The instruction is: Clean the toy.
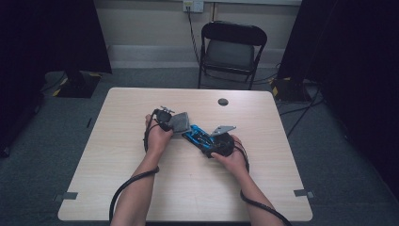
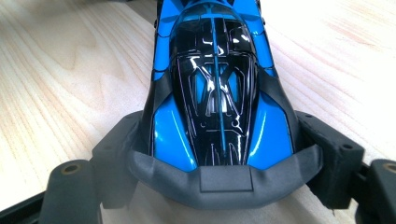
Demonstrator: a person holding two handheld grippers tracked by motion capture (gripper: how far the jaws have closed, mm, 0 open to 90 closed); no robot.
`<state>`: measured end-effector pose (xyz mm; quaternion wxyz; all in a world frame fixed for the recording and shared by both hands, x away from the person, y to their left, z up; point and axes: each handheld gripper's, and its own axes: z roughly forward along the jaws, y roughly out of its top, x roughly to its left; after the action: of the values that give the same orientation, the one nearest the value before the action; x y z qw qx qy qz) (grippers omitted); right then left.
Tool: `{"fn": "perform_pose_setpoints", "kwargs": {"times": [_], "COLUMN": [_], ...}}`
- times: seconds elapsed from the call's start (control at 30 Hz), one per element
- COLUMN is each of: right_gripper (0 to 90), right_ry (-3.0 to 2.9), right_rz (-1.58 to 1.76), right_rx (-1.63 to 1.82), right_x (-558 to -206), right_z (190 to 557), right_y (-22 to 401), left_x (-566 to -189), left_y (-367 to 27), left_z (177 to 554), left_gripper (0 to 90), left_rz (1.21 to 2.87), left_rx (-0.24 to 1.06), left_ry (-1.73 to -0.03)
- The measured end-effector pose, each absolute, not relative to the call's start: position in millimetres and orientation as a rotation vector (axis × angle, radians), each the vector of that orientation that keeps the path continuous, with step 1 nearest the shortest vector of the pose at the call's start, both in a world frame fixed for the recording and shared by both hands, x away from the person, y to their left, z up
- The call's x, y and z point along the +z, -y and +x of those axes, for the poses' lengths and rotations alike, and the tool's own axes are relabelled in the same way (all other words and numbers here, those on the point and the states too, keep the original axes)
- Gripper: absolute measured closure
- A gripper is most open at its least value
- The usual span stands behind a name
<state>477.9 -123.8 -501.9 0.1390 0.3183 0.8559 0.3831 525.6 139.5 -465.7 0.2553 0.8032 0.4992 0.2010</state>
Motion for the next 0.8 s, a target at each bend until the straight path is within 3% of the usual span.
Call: {"fn": "perform_pose_setpoints", "kwargs": {"times": [0.37,0.7,0.8], "right_gripper": [23.3,22.8,18.7], "right_ry": [-2.477,-2.479,-2.492], "right_rz": [0.912,0.912,0.905], "right_rx": [1.109,1.107,1.109], "right_x": [-501.9,-501.7,-501.9], "right_z": [479.4,479.7,480.8], "right_y": [123.6,123.2,122.2], "left_x": [-460.3,-453.6,-452.3], "left_y": [-173.0,-178.0,-176.5], "left_z": [510.3,488.3,483.5], "left_gripper": [75.6,75.5,75.4], "left_rz": [2.112,2.11,2.114], "left_rx": [0.535,0.507,0.503], "left_ry": [-1.384,-1.308,-1.279]}}
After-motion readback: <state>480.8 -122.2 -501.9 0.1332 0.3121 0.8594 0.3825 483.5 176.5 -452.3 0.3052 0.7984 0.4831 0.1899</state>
